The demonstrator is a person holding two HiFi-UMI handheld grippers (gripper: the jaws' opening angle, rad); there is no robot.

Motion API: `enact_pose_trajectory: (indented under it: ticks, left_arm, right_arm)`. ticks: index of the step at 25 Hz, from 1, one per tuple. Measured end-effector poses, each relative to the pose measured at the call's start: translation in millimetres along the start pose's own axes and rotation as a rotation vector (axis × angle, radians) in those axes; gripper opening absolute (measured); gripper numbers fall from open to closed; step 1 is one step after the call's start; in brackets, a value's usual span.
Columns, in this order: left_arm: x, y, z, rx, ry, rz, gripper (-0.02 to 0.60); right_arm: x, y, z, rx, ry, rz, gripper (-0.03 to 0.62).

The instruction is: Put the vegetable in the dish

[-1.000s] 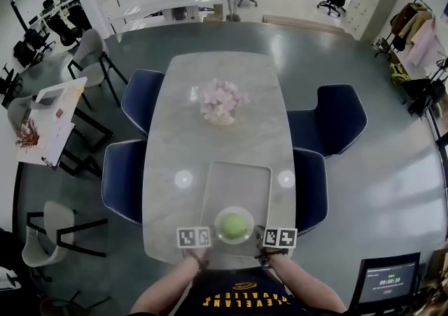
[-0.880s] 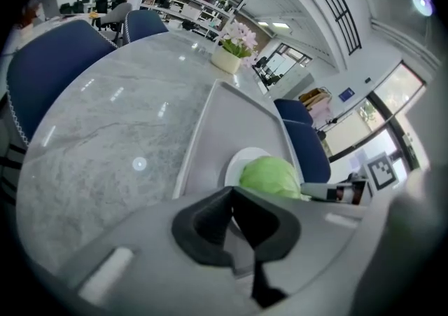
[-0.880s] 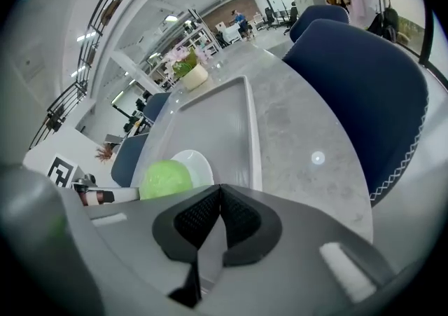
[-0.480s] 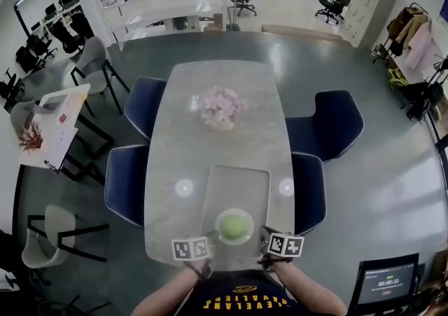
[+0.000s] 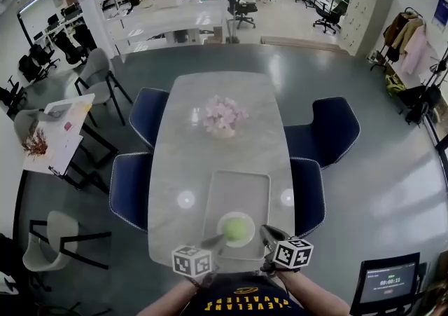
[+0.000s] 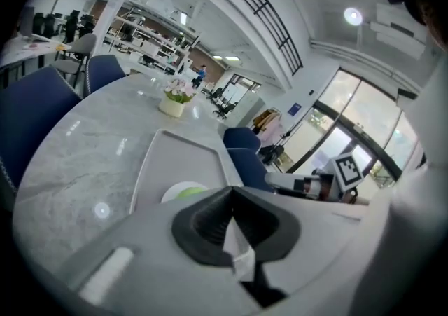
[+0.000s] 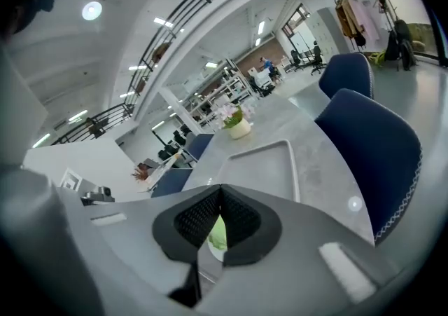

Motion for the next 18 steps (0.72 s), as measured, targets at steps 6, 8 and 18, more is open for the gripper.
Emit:
enact_pose_trajectory:
  ticks: [6, 8, 18]
  left_arm:
    - [32, 35, -29, -0.089, 0.128, 0.136, 0.002]
    - [45, 47, -36, -0.108, 0.166, 0.18, 0.002]
    - [77, 87, -46, -0.152, 0.27, 0.285, 0.002]
  right_arm:
    - [5, -56, -26, 0.215, 0.031, -0.186, 0.005]
    - [9, -68, -34, 0.254, 0.054, -0.231, 0.005]
    - [20, -99, -59, 0.335, 0.142, -0.303, 0.006]
Point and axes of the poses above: the fingertips, and each gripper's own axes: z forward along the fingers, y to its right, x out of its top, the point moved 6 cm from there along -z, backward along the fingers, and after that the axes turned 13 degrees about z, right-handed, at the moved point
